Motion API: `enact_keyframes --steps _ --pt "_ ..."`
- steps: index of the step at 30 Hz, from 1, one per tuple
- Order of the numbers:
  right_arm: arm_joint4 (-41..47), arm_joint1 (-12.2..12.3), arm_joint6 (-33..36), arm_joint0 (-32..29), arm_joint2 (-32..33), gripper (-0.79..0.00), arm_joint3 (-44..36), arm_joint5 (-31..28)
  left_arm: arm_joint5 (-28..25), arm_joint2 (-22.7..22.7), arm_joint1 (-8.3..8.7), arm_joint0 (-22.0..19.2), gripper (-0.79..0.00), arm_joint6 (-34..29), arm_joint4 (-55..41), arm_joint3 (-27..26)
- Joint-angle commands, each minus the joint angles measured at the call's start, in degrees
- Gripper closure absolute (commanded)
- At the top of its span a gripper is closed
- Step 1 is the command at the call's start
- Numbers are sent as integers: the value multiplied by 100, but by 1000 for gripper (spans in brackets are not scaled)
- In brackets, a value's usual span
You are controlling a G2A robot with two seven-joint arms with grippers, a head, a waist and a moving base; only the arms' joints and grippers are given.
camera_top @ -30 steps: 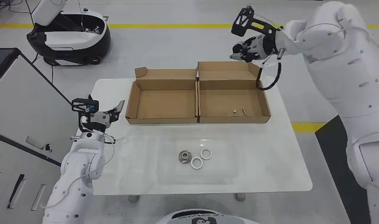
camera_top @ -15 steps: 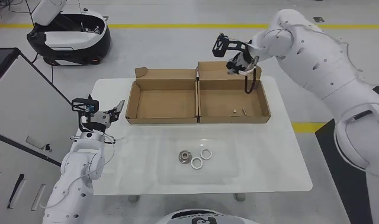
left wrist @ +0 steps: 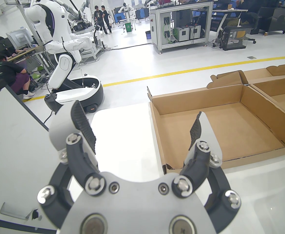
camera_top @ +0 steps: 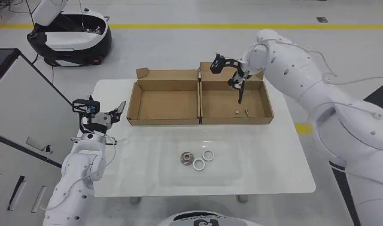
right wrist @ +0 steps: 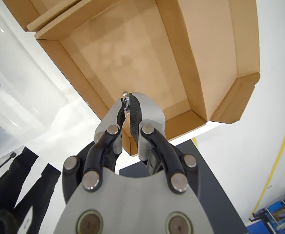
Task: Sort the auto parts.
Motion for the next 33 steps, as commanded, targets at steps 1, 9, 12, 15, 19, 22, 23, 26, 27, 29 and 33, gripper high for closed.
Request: enact_keyframes --steps 1,9,12,15,19,22,23,26,27,29,33 --pt "-112 -121 -16 -26 0 0 206 -15 0 0 0 0 -785 0 0 0" --pt "-369 -579 -111 -176 0 0 971 -110 0 0 0 0 -785 0 0 0" --pt "-504 -721 -153 -241 0 0 1204 -153 0 0 0 0 -785 0 0 0" --pt "-645 -855 -212 -319 0 0 1404 -151 0 0 0 0 -785 0 0 0" --pt "-753 -1008 -437 -407 8 0 1626 -123 0 0 0 0 -785 0 0 0" --pt "-813 -1105 -549 -466 1 0 1785 -129 0 0 0 0 -785 0 0 0" --pt "-825 -1135 -587 -486 3 0 1835 -118 0 0 0 0 -785 0 0 0" --pt "-878 -1220 -679 -538 4 0 1959 -86 0 0 0 0 -785 0 0 0" --pt "-910 -1247 -680 -554 0 0 1990 -73 0 0 0 0 -785 0 0 0" --pt "-926 -1295 -709 -582 10 0 2057 -40 0 0 0 0 -785 0 0 0" --pt "-1020 -1380 -795 -656 4 0 2172 37 0 0 0 0 -785 0 0 0"
